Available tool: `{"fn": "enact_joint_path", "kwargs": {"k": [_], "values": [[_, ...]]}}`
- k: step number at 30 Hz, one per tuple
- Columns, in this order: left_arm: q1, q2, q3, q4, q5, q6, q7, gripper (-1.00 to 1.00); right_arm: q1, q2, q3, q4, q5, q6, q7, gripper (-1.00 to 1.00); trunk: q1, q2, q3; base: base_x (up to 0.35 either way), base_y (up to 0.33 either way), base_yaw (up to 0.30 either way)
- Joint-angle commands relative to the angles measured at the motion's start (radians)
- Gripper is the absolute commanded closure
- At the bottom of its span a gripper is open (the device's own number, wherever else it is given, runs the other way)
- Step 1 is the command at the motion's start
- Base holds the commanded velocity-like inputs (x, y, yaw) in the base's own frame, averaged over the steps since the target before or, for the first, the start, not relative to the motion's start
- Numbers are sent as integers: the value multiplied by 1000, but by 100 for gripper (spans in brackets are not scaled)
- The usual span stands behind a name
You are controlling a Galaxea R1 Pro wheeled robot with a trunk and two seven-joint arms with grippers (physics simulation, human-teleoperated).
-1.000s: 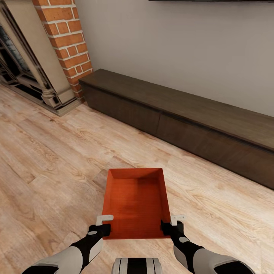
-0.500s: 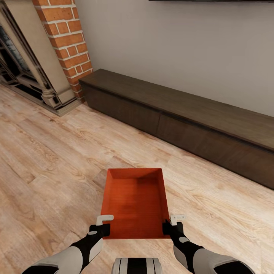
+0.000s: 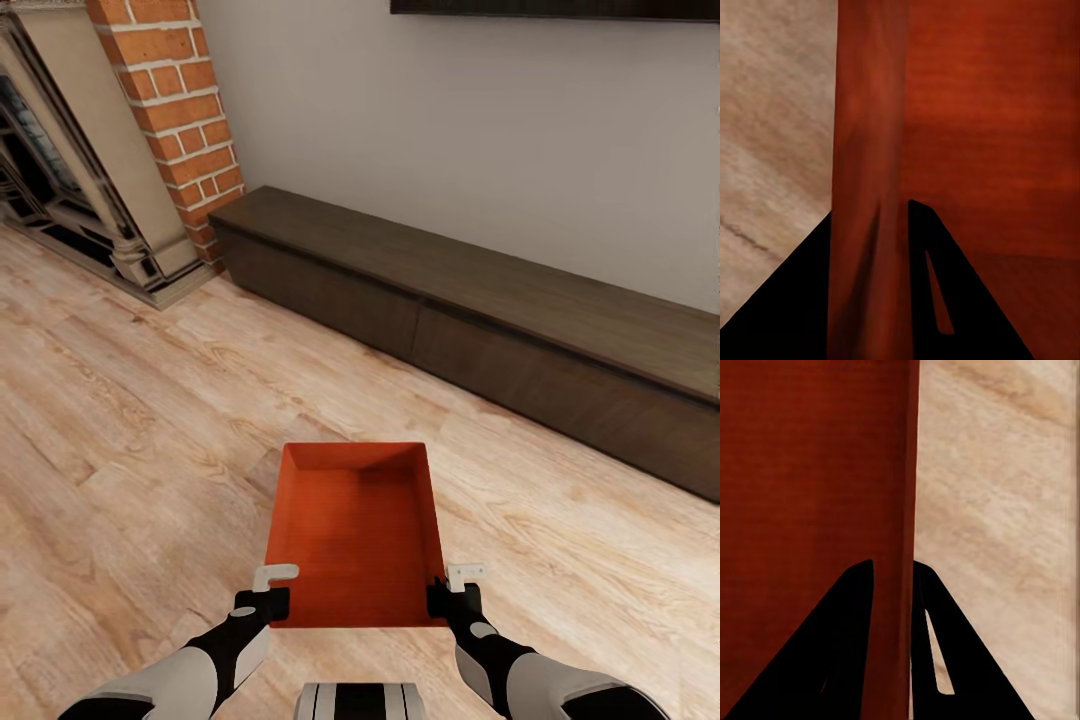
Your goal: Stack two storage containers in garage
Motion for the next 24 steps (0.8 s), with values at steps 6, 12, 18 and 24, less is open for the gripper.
{"fn": "enact_joint_path", "kwargs": {"k": [6, 12, 18, 24], "values": [[-1, 0, 5, 1, 3, -3, 8, 100, -1, 0, 15, 4, -23, -7, -3, 100, -23, 42, 18, 0, 0, 0], [-1, 0, 5, 1, 3, -3, 8, 100, -1, 0, 15, 4, -23, -7, -3, 100, -46, 84, 37, 0, 0, 0], [-1, 0, 5, 1, 3, -3, 8, 100, 0, -1, 15, 4, -23, -7, -3, 100, -69, 126, 56, 0, 0, 0], [-1, 0, 5, 1, 3, -3, 8, 100, -1, -1, 15, 4, -23, -7, -3, 100, -92, 168, 75, 0, 0, 0]]}}
